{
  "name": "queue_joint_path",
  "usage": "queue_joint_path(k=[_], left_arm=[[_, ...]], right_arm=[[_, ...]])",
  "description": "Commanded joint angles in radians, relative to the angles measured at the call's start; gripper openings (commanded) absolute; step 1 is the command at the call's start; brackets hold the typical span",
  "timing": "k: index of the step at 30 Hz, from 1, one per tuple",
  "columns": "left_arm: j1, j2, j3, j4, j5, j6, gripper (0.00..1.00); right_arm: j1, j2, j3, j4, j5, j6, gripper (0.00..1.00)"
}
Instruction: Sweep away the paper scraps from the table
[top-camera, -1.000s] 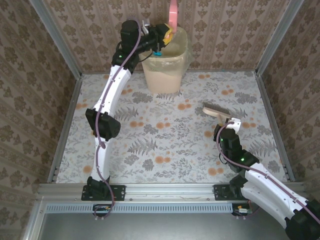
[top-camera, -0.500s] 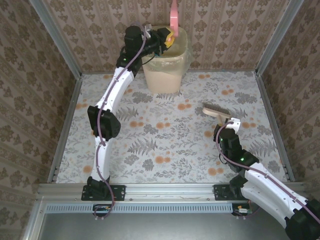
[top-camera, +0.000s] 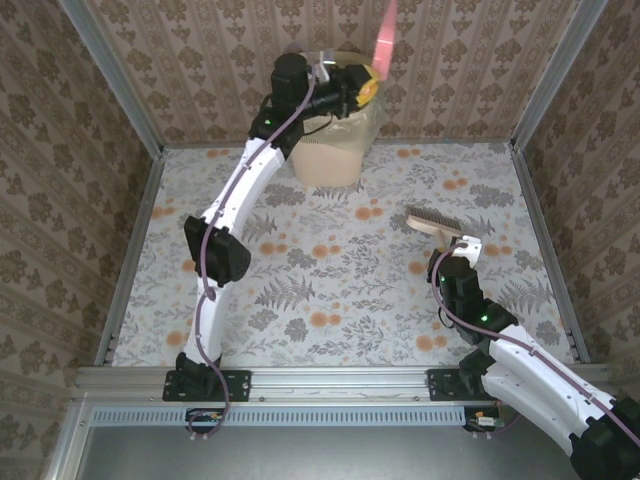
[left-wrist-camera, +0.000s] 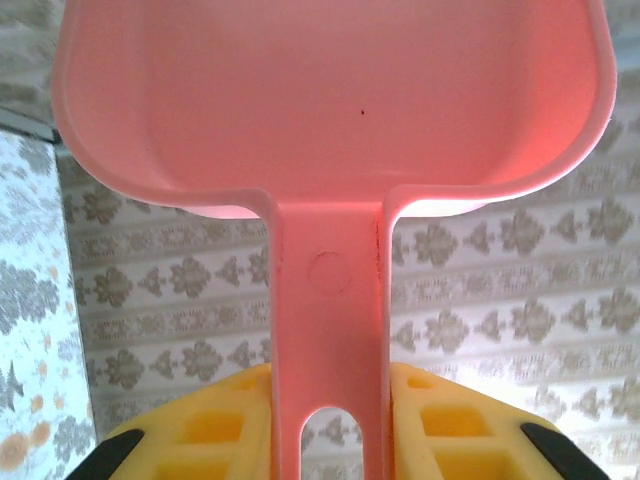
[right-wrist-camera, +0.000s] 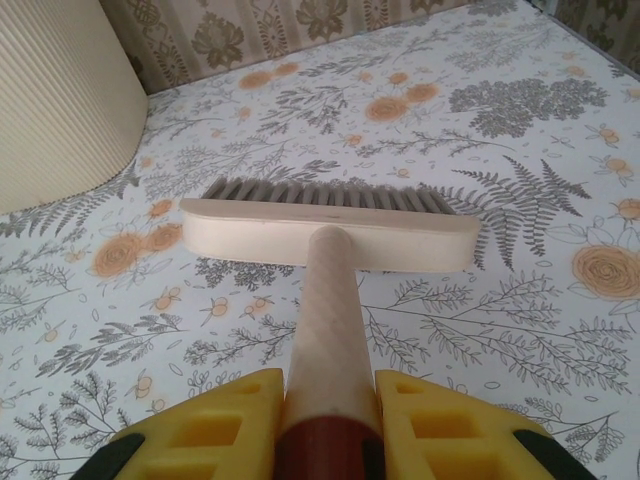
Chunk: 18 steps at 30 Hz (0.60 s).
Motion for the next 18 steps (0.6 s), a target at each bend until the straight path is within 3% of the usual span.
queue_joint_path(k=[1, 8, 12, 18], left_arm=[[-0.057, -0.112, 0.053, -0.125, 0.058, 0.191, 0.0], [-0.219, -0.253, -0.045, -0.425, -0.02, 0.6, 0.0], [-0.337, -0.357, -0.167, -0.56, -0.197, 0.83, 0.0], [-0.493, -0.563, -0.518, -0.552, -0.476, 1.042, 0.0]], right_arm=[[-0.003, -0.012, 0.057, -0.023, 0.092, 0.038, 0.0], [-0.003, -0.075, 0.05, -0.087, 0.201, 0.106, 0.0], [-0.004, -0.111, 0.051, -0.12, 0.244, 0.13, 0.0], [-0.005, -0.143, 0.04, -0.143, 0.279, 0.152, 0.0]])
